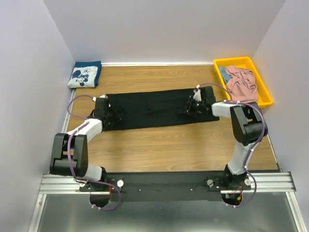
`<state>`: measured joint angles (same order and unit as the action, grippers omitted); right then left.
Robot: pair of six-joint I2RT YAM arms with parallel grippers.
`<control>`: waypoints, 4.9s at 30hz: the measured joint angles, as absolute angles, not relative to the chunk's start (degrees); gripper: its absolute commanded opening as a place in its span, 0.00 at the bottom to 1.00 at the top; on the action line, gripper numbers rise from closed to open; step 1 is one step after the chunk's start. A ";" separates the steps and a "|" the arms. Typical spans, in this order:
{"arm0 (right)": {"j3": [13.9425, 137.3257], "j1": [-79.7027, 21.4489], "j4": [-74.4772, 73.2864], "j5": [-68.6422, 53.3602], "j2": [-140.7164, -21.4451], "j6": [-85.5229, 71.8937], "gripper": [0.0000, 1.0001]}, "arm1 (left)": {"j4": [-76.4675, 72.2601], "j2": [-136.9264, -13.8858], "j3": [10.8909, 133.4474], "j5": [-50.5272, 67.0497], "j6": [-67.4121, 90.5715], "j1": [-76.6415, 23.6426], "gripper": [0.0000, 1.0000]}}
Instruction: Fold and stack the t-shirts
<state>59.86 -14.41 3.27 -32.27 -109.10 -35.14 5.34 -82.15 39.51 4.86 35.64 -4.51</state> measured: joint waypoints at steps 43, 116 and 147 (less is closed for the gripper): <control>86.37 -26.09 -3.75 -37.39 -126.48 -40.38 0.43 | 9.96 -90.06 56.64 1.04 27.75 -1.63 0.67; 90.72 -28.05 1.63 -37.89 -134.43 -45.43 0.01 | 9.56 -113.12 73.38 6.70 22.04 -7.22 0.17; 89.78 -28.08 1.58 -35.64 -132.25 -41.74 0.01 | 9.39 -111.55 78.22 8.47 19.20 -7.27 0.00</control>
<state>89.78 -28.08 1.58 -35.64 -132.25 -41.74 9.39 -111.55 78.22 8.47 19.20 -7.27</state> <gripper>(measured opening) 0.010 0.005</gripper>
